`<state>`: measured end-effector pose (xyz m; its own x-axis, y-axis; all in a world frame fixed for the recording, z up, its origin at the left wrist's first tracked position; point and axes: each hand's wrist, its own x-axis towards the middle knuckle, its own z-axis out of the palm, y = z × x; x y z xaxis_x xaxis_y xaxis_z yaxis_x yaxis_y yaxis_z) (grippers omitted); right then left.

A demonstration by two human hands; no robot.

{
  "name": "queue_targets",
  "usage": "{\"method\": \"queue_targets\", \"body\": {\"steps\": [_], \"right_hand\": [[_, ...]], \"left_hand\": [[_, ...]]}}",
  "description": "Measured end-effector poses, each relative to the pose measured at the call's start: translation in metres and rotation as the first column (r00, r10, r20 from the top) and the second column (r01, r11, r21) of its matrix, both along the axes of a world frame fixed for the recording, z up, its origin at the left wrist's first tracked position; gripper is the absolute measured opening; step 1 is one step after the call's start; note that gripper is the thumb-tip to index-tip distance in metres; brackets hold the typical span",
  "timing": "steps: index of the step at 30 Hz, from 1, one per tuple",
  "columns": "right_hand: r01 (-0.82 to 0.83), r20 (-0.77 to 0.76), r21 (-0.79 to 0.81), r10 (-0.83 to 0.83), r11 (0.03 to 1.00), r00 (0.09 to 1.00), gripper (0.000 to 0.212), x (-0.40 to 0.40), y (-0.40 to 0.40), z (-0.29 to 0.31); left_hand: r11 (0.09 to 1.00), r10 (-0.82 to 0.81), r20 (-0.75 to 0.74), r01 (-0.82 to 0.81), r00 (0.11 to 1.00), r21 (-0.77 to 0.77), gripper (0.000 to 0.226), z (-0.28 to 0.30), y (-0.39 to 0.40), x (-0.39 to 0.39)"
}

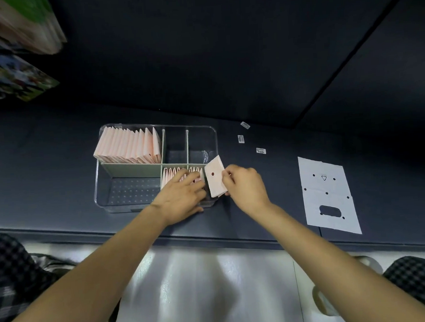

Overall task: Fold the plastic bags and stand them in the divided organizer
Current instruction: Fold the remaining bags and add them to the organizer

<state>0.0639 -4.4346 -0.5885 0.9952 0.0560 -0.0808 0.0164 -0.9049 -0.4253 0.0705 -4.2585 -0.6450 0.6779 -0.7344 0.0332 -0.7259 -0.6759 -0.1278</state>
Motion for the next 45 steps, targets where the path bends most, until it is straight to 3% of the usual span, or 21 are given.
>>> {"method": "queue_targets", "body": {"steps": [3,12,19,23,26,28,31,35,38,41,45], "right_hand": [[0.010,-0.032,-0.135,-0.015,0.991,0.999,0.028,0.004,0.012,-0.002],[0.139,-0.065,-0.201,-0.155,0.970,0.986,0.028,0.006,0.039,-0.013],[0.066,-0.232,-0.129,-0.094,0.990,0.968,0.026,0.008,0.035,-0.024],[-0.013,-0.236,0.024,0.018,1.000,0.971,0.027,0.004,0.025,-0.020],[-0.078,-0.072,0.132,0.088,0.988,0.994,0.021,-0.013,-0.008,-0.019],[-0.037,0.007,0.147,0.037,0.988,0.999,0.015,-0.023,-0.047,-0.025],[0.098,-0.018,0.025,-0.098,0.995,0.995,0.026,-0.038,-0.124,-0.040],[0.296,-0.091,-0.070,-0.301,0.953,0.949,0.039,-0.060,-0.205,-0.061],[0.332,-0.121,-0.017,-0.331,0.943,0.936,0.042,-0.075,-0.229,-0.074],[0.317,-0.079,0.015,-0.314,0.948,0.946,0.032,-0.081,-0.236,-0.083],[0.307,-0.034,0.068,-0.305,0.949,0.952,0.012,-0.076,-0.238,-0.087]], "left_hand": [[0.999,0.018,0.033,-0.017,0.999,-0.042,0.033,0.004,0.001,-0.003],[0.975,0.028,-0.009,-0.029,1.000,-0.222,0.032,0.004,0.001,-0.004],[0.923,0.138,-0.091,-0.161,0.986,-0.351,0.051,0.009,0.004,-0.009],[0.947,0.116,-0.135,-0.150,0.984,-0.285,0.066,0.008,-0.004,-0.010],[0.967,0.148,-0.172,-0.179,0.974,-0.180,0.065,0.003,-0.007,-0.011],[0.966,0.190,-0.162,-0.214,0.968,-0.147,0.065,0.000,-0.007,-0.013],[0.947,0.199,-0.122,-0.223,0.972,-0.230,0.061,0.004,-0.017,-0.021],[0.928,0.012,-0.030,-0.022,0.999,-0.371,0.046,0.013,-0.052,-0.033],[0.934,-0.095,-0.216,0.012,0.972,-0.357,0.046,0.005,-0.084,-0.045],[0.970,0.018,-0.444,-0.123,0.896,-0.209,0.062,-0.017,-0.097,-0.057],[0.976,0.082,-0.528,-0.175,0.845,-0.128,0.065,-0.037,-0.095,-0.065]]}}
